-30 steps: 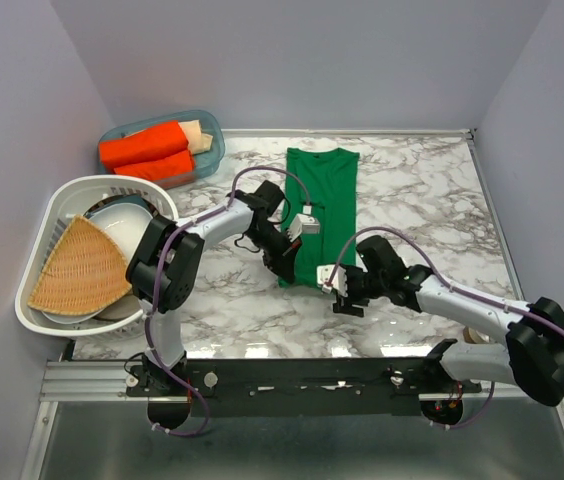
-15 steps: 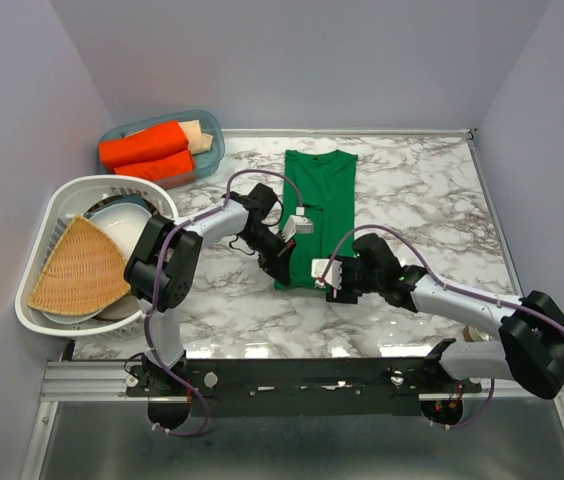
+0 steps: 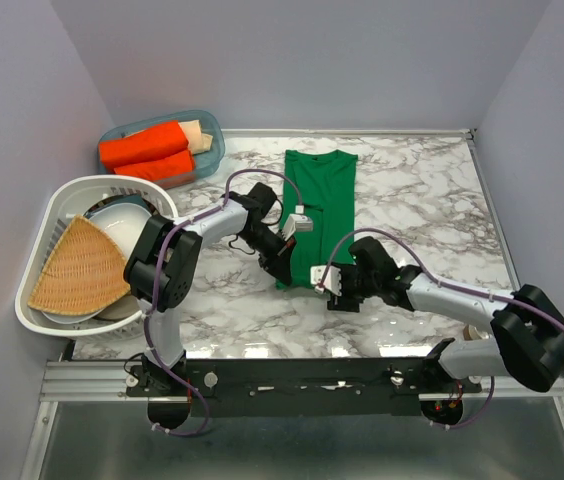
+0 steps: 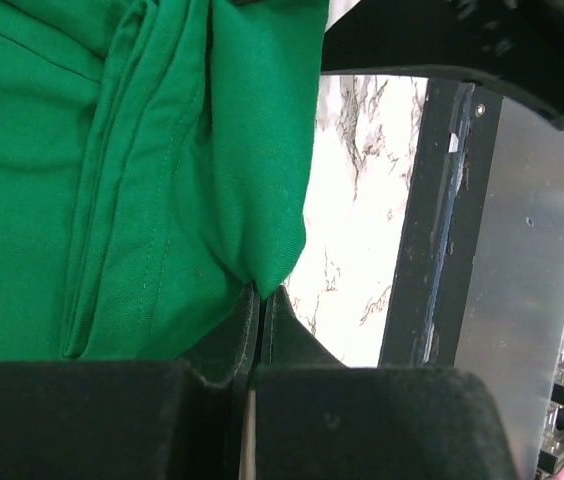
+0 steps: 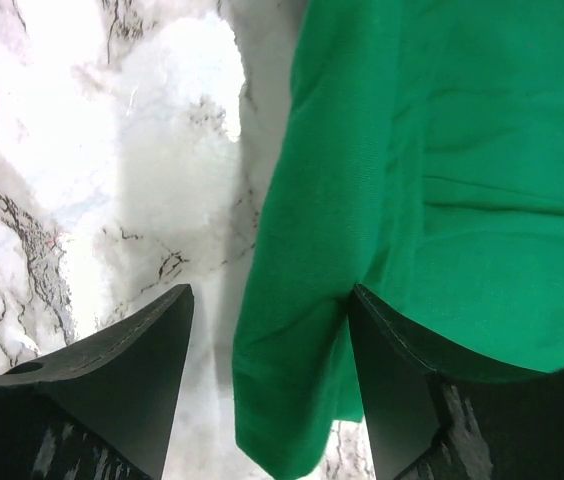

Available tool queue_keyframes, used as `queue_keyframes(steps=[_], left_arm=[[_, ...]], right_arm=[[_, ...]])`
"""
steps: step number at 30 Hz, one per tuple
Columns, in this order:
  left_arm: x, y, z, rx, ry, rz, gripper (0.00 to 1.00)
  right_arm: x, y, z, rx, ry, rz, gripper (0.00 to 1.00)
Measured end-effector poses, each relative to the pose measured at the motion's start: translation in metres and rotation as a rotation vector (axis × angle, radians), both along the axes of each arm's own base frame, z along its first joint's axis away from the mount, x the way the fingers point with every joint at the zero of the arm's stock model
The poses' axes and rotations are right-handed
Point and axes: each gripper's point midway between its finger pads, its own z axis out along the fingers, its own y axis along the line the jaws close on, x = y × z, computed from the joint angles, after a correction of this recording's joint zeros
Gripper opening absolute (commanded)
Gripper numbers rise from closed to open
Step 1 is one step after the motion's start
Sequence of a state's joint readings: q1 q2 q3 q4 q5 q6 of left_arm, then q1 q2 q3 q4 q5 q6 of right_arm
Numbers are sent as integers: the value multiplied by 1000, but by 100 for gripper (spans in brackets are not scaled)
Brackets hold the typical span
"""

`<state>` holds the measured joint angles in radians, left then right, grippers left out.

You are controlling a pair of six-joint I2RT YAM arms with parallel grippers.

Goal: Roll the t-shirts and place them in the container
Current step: Roll the T-shirt to the center of the board.

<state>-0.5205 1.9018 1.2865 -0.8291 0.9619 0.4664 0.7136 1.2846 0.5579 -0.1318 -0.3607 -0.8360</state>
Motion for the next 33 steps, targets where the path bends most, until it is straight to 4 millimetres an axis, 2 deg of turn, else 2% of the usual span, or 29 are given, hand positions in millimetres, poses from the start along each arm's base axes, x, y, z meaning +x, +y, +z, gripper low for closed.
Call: queue_keyframes(steps=[4, 6, 7, 8, 9, 10, 11, 16, 21, 25, 27, 33], left_arm=[[2, 1, 1, -4, -3, 7, 0], [2, 1, 2, -8, -10, 8, 1], [2, 2, 3, -10, -14, 11, 6], [1, 4, 4, -11, -16, 13, 11], [0, 5, 5, -11, -16, 16, 17], [-1, 6, 5, -12, -20, 18, 30], [-3, 8, 5, -13, -26, 20, 36], [-14, 24, 1, -4, -140, 55, 56], [-16, 36, 16, -30, -397, 88, 60], [-9, 27, 19, -41, -562, 82, 61], [-11, 20, 12, -22, -652, 63, 62], [-28, 8, -4, -23, -802, 0, 64]], right_arm=[[-1, -2, -13, -31, 24, 1, 66], [1, -2, -14, -33, 21, -5, 46], [7, -1, -14, -37, 2, -16, 35], [10, -1, -14, -38, -5, -24, 18], [14, -1, -15, -44, -19, -36, 13], [15, -2, -16, -47, -18, -44, 9], [16, -2, -16, -46, -18, -52, 6], [20, -2, -10, -34, -38, -68, 4], [15, -1, 7, 4, -41, -78, 5], [9, -2, 7, 7, -5, -82, 5], [5, -4, 4, 1, 16, -83, 5], [-2, -6, 0, -13, 47, -77, 6]])
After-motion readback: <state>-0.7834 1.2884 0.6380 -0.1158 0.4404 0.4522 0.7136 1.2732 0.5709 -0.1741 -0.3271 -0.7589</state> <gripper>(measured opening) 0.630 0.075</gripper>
